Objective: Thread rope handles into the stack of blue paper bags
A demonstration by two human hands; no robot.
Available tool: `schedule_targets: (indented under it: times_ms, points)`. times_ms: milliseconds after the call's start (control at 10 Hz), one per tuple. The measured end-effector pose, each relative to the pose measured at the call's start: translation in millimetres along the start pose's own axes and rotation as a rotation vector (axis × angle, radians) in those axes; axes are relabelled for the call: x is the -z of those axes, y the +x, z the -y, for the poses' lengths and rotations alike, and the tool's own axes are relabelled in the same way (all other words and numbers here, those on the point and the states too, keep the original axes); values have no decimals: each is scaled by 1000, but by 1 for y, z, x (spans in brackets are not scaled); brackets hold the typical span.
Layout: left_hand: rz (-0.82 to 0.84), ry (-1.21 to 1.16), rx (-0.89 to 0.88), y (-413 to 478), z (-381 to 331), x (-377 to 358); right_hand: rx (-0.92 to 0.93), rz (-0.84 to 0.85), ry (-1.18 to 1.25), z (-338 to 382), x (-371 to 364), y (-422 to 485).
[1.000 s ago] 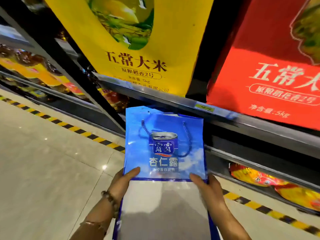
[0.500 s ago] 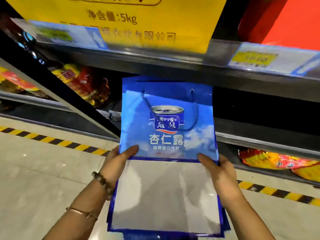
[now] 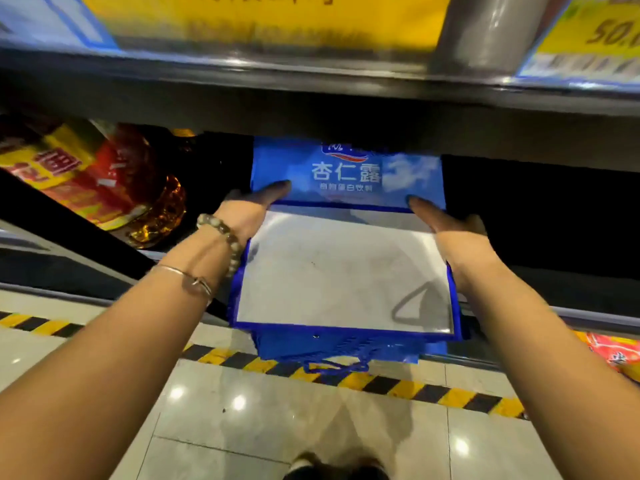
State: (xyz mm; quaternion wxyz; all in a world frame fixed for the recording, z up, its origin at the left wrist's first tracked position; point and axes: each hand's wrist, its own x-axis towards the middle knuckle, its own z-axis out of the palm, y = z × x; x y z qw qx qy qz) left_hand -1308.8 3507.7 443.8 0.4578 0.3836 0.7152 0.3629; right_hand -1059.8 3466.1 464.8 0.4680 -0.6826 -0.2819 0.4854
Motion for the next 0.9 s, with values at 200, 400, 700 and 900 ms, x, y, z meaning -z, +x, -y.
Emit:
schedule_targets:
  times_ms: [200,400,700,900]
  points:
    - [142,-199,127,59,21,-18,51,23,12,-7,-13,33]
    - [272,-145,158,77,32,-19,12,22,-79,-18,-17,47]
    - [385,-79,200,81,30,-18,-65,64,-107,-21,-17,48]
    - [303,135,151,77,14,-8,-158,125,-129,-13,-16,51]
